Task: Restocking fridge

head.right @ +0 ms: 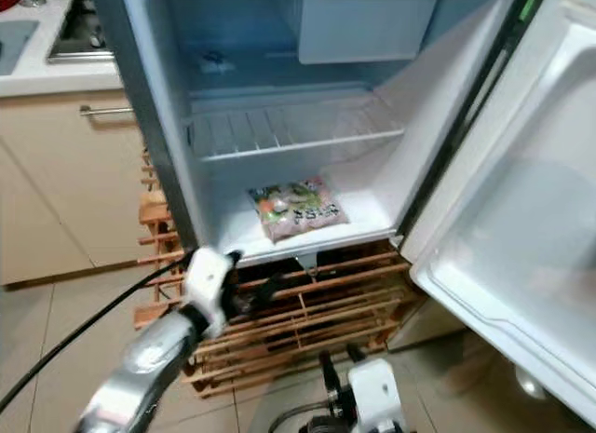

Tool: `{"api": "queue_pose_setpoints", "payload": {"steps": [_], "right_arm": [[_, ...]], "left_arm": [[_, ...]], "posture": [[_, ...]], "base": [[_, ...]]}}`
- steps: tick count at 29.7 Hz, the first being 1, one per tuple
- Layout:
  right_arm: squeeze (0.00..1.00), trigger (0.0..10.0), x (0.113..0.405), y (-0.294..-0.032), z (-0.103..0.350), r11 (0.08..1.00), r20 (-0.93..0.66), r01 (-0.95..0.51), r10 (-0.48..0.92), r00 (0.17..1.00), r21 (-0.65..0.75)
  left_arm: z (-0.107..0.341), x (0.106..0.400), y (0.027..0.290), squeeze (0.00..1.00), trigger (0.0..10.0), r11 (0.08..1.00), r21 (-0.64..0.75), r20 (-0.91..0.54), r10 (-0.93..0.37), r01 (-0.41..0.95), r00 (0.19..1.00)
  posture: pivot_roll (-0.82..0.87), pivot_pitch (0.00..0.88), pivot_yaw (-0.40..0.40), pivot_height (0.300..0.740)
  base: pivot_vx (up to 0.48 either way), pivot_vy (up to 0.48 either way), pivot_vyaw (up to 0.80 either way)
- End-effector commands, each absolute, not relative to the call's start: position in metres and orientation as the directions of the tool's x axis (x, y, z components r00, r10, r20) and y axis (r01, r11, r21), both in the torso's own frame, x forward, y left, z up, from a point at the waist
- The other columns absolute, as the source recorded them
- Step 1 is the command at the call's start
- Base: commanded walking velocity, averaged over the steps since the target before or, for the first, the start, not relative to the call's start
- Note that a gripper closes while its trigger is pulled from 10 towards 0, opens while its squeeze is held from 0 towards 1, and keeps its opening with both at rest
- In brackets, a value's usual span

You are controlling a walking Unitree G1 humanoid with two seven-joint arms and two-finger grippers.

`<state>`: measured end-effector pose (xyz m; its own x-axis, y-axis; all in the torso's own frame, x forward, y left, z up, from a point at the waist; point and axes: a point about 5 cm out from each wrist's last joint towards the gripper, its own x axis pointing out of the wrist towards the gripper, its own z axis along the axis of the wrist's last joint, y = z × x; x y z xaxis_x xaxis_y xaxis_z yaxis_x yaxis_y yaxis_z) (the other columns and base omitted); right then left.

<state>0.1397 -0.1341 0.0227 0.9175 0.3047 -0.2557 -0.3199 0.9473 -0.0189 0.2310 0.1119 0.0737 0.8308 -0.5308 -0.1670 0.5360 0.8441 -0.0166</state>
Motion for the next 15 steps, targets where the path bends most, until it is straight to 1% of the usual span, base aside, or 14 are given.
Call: {"api": "queue_pose_setpoints", "payload": {"steps": [1, 3, 5, 6, 8, 9, 10, 11, 13, 14, 15], "right_arm": [[0.0, 10.0, 0.136, -0.135, 0.014, 0.953, -0.29, -0.302, 0.287, 0.913, -0.009], [0.0, 10.0, 0.142, -0.131, 0.012, 0.953, -0.277, -0.302, 0.29, 0.916, 0.0], [0.0, 10.0, 0.147, -0.129, 0.012, 0.952, -0.272, -0.305, 0.294, 0.917, 0.001], [0.0, 10.0, 0.151, -0.127, 0.012, 0.953, -0.26, -0.304, 0.295, 0.919, 0.005], [0.0, 10.0, 0.157, -0.124, 0.013, 0.955, -0.242, -0.295, 0.289, 0.926, 0.015], [0.0, 10.0, 0.159, -0.123, 0.013, 0.958, -0.235, -0.285, 0.282, 0.93, 0.021], [0.0, 10.0, 0.163, -0.123, 0.011, 0.961, -0.231, -0.275, 0.274, 0.934, 0.026], [0.0, 10.0, 0.183, -0.145, 0.014, 0.967, -0.229, -0.254, 0.251, 0.94, 0.017], [0.0, 10.0, 0.213, -0.175, 0.026, 0.976, -0.21, -0.218, 0.216, 0.954, 0.015], [0.0, 10.0, 0.228, -0.187, 0.037, 0.983, -0.189, -0.179, 0.181, 0.965, 0.029], [0.0, 10.0, 0.228, -0.187, 0.037, 0.983, -0.189, -0.179, 0.181, 0.965, 0.029]], "left_arm": [[0.093, 0.231, 0.119, 0.0, 10.0, 0.855, 0.003, -0.107, -0.515, 0.518, 0.851], [0.097, 0.225, 0.13, 0.0, 10.0, 0.873, 0.007, -0.099, -0.484, 0.487, 0.869], [0.097, 0.222, 0.132, 0.0, 10.0, 0.876, 0.005, -0.1, -0.479, 0.482, 0.872], [0.093, 0.216, 0.135, 0.0, 10.0, 0.881, 0.011, -0.11, -0.469, 0.473, 0.876], [0.089, 0.208, 0.145, 0.0, 10.0, 0.905, 0.0, -0.125, -0.421, 0.425, 0.898], [0.087, 0.207, 0.148, 0.0, 10.0, 0.914, -0.003, -0.129, -0.403, 0.406, 0.906], [0.088, 0.21, 0.152, 0.0, 10.0, 0.934, 0.006, -0.105, -0.355, 0.358, 0.929], [0.089, 0.213, 0.154, 0.0, 10.0, 0.949, -0.012, -0.103, -0.314, 0.315, 0.944], [0.089, 0.217, 0.155, 0.0, 10.0, 0.961, -0.035, -0.102, -0.276, 0.274, 0.956], [0.091, 0.223, 0.153, 0.0, 10.0, 0.959, -0.033, -0.088, -0.283, 0.282, 0.955], [0.091, 0.223, 0.153, 0.0, 10.0, 0.959, -0.033, -0.088, -0.283, 0.282, 0.955]], "posture": [[-0.16, 0.0, -0.02, 0.74], [-0.14, 0.0, -0.028, 0.74], [-0.14, 0.0, -0.031, 0.74], [-0.14, 0.0, -0.033, 0.74], [-0.14, 0.0, -0.038, 0.74], [-0.14, 0.0, -0.038, 0.74], [-0.14, 0.0, -0.032, 0.74], [-0.14, 0.0, -0.033, 0.74], [-0.14, 0.0, -0.031, 0.74], [-0.13, 0.0, -0.03, 0.74], [-0.13, 0.0, -0.03, 0.74]], "base": [[0.0, 0.0, 0.0], [0.0, 0.0, 0.0], [0.0, 0.0, 0.0], [0.0, 0.0, 0.0], [0.0, 0.0, 0.0], [0.0, 0.0, 0.0], [0.0, 0.0, 0.0], [0.0, 0.0, 0.0], [0.0, 0.0, 0.0], [0.0, 0.0, 0.0], [0.0, 0.0, 0.0]]}}
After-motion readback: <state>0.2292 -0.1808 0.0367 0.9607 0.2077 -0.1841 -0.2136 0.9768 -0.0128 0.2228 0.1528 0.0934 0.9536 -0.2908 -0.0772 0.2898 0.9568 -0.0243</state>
